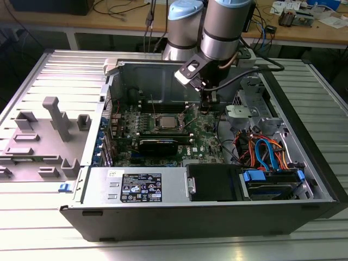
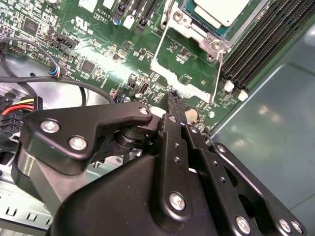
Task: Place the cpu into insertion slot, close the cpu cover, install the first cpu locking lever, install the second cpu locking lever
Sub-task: 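Close the cpu cover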
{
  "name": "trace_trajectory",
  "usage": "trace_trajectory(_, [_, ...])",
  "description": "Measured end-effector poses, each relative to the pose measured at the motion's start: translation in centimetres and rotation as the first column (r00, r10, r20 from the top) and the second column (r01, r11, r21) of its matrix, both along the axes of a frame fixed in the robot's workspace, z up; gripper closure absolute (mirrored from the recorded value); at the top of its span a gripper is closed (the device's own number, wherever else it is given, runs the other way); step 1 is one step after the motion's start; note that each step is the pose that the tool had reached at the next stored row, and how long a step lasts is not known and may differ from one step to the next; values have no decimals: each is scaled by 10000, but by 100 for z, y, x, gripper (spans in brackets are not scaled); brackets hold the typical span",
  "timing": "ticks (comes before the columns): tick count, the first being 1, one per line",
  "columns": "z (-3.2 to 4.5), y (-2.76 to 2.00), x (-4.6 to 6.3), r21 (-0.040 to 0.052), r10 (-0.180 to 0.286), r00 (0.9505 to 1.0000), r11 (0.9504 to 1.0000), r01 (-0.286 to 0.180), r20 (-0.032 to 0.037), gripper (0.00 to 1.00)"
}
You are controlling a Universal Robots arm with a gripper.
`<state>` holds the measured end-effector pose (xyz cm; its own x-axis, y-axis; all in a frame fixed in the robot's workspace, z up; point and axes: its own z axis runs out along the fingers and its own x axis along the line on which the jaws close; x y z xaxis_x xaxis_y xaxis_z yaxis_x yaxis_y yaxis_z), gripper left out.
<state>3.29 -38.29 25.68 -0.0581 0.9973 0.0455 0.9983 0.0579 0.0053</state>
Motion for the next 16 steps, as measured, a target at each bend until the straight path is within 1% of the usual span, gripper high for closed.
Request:
trace_trajectory(4, [-47,1,0,1,1,10000,10000,-1,0,89])
trace_trajectory(5, [-53,1,-19,-2,2,10000,10000,-2,-1,89])
trace_trajectory(7, [-54,1,-98,1,1,10000,10000,-1,-2,89])
trace_trajectory(16, [-54,1,-119,0,1,10000,10000,-1,-1,89])
